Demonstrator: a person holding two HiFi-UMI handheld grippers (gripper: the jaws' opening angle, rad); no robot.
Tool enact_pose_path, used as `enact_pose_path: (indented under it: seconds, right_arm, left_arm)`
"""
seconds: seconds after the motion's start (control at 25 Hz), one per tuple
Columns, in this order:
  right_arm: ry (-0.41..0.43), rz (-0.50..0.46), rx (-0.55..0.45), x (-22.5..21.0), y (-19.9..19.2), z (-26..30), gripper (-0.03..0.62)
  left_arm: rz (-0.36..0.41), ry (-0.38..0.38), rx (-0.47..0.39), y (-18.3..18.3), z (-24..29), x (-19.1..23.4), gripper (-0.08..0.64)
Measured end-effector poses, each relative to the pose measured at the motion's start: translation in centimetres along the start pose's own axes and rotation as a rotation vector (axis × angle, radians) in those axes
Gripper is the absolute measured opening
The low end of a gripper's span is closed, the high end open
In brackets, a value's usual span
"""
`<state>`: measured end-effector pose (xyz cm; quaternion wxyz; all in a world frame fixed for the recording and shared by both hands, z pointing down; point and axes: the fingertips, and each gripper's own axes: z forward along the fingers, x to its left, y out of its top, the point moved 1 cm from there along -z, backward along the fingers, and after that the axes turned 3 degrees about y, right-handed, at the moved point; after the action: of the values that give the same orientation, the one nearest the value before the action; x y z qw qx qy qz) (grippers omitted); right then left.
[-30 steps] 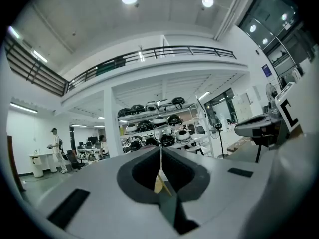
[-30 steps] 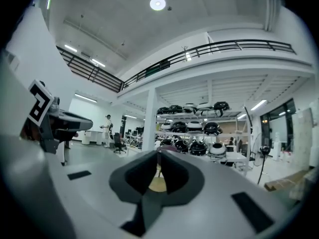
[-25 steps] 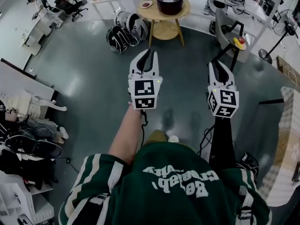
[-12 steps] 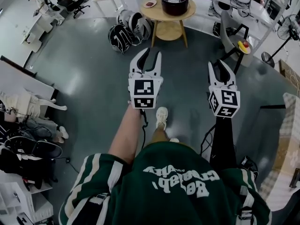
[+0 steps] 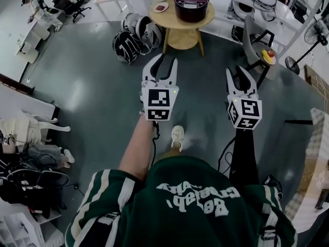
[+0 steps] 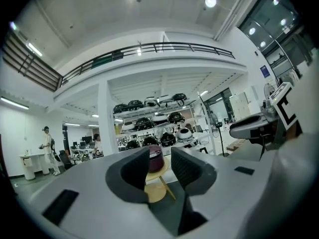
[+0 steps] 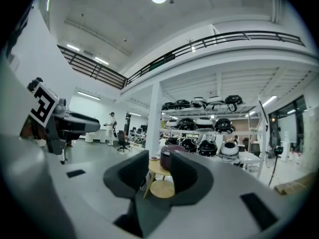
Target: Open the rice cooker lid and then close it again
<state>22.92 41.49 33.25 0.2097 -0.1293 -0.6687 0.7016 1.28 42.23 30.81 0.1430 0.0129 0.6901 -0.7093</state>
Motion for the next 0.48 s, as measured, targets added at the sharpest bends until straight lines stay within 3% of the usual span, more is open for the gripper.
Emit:
enact_pose_path:
  seconds: [0.48]
  right_arm:
    - [-0.007,-0.02,0.005,1.0,2.2,13.1,0.143]
  left_arm:
    - [-0.025,-0.061,-0.004,-0.8,10.4,8.2,0.118]
